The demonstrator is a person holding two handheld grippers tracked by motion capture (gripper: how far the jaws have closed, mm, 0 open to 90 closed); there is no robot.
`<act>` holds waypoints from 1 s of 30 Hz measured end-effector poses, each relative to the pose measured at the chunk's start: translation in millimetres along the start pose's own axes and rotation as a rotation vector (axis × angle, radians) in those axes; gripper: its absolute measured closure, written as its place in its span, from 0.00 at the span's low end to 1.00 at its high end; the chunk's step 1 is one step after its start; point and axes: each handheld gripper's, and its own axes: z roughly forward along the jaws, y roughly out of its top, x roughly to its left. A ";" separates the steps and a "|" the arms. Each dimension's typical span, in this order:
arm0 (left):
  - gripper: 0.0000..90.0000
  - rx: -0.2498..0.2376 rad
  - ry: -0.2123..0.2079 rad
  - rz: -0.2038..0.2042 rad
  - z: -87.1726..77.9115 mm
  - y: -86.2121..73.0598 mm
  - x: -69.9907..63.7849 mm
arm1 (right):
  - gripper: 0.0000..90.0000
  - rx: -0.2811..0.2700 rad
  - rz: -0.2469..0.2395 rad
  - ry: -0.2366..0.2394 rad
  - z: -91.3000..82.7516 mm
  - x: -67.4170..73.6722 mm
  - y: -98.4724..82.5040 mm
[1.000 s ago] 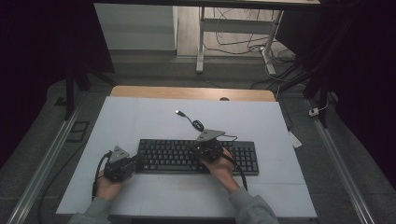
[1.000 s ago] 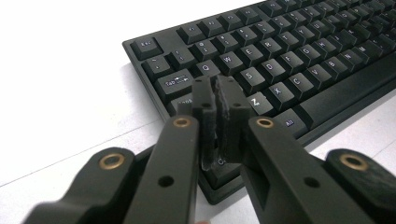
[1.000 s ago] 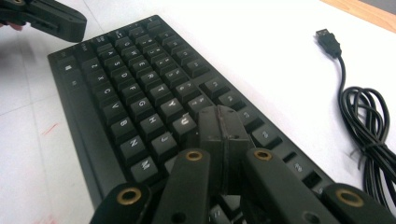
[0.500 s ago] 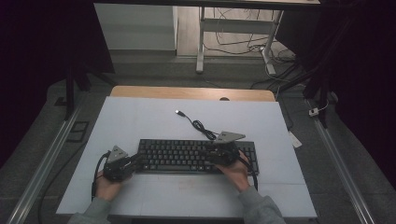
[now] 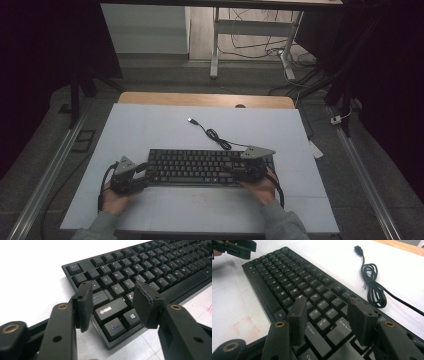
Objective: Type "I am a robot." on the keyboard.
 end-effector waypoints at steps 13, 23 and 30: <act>0.42 -0.002 -0.038 0.035 -9.8 12.2 1.0 | 0.56 -0.001 -0.011 -0.005 -7.6 -6.0 -7.1; 0.43 0.017 -0.084 0.150 -11.7 35.6 -19.1 | 0.56 -0.002 0.002 -0.002 -8.9 -7.4 -11.1; 0.47 0.063 -0.137 0.228 -3.1 61.5 -32.6 | 0.56 -0.009 0.013 0.008 -10.6 -5.6 -10.9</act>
